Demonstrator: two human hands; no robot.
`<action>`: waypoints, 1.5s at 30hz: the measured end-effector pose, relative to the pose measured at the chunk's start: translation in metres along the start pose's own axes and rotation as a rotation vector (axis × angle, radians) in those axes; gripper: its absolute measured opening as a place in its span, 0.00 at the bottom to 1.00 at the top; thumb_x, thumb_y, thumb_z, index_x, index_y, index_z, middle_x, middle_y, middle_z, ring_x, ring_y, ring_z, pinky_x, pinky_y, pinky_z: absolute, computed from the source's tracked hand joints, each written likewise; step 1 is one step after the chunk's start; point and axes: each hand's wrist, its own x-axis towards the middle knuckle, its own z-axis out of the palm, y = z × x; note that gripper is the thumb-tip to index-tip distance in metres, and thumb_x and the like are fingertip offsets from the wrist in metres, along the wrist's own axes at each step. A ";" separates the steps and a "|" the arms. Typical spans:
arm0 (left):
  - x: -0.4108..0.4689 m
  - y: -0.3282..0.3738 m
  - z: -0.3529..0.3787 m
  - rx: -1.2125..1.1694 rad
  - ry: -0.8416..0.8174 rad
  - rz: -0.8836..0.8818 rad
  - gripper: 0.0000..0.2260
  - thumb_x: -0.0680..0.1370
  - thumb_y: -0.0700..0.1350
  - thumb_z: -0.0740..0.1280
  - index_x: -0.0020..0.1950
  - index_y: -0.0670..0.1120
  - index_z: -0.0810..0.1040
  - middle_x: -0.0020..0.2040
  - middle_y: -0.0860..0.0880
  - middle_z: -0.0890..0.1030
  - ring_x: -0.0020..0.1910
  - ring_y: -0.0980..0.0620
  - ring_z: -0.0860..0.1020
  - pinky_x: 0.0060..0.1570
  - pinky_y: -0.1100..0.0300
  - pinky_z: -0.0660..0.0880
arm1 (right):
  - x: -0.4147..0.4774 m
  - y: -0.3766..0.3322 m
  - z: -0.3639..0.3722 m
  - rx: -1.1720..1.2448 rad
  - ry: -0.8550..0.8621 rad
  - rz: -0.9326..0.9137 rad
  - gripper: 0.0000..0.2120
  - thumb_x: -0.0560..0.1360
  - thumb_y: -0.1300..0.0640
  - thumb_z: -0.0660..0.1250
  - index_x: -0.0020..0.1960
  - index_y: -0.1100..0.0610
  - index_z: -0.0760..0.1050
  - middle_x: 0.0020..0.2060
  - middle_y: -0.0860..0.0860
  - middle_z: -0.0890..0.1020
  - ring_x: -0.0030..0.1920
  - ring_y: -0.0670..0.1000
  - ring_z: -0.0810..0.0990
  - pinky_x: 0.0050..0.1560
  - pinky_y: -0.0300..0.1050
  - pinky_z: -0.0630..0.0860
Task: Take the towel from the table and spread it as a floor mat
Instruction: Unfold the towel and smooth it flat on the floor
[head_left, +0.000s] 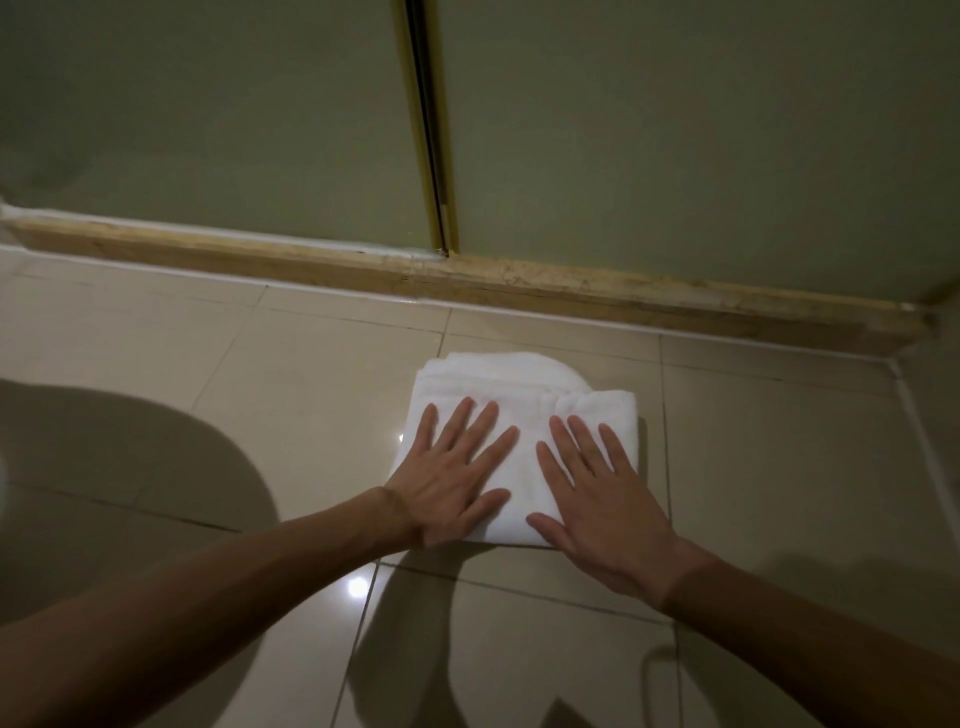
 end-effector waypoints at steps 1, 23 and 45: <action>0.000 0.000 0.000 -0.006 0.004 0.004 0.31 0.76 0.67 0.38 0.76 0.56 0.32 0.77 0.46 0.33 0.74 0.45 0.30 0.70 0.40 0.31 | 0.000 0.001 -0.001 0.011 0.029 -0.008 0.38 0.76 0.35 0.34 0.77 0.59 0.48 0.75 0.60 0.45 0.75 0.61 0.42 0.73 0.64 0.44; 0.051 -0.008 -0.139 -0.158 0.217 0.215 0.30 0.75 0.61 0.64 0.73 0.48 0.65 0.67 0.46 0.75 0.63 0.46 0.73 0.60 0.49 0.70 | 0.029 0.019 -0.089 1.170 0.412 0.297 0.07 0.70 0.61 0.73 0.46 0.52 0.80 0.39 0.47 0.82 0.42 0.47 0.80 0.41 0.44 0.74; 0.001 -0.080 -0.145 -0.522 0.778 -0.145 0.06 0.77 0.44 0.69 0.48 0.44 0.73 0.39 0.47 0.80 0.39 0.46 0.78 0.40 0.45 0.76 | 0.031 0.050 -0.090 0.741 0.319 0.091 0.06 0.70 0.49 0.68 0.42 0.47 0.71 0.38 0.47 0.79 0.39 0.49 0.76 0.36 0.45 0.70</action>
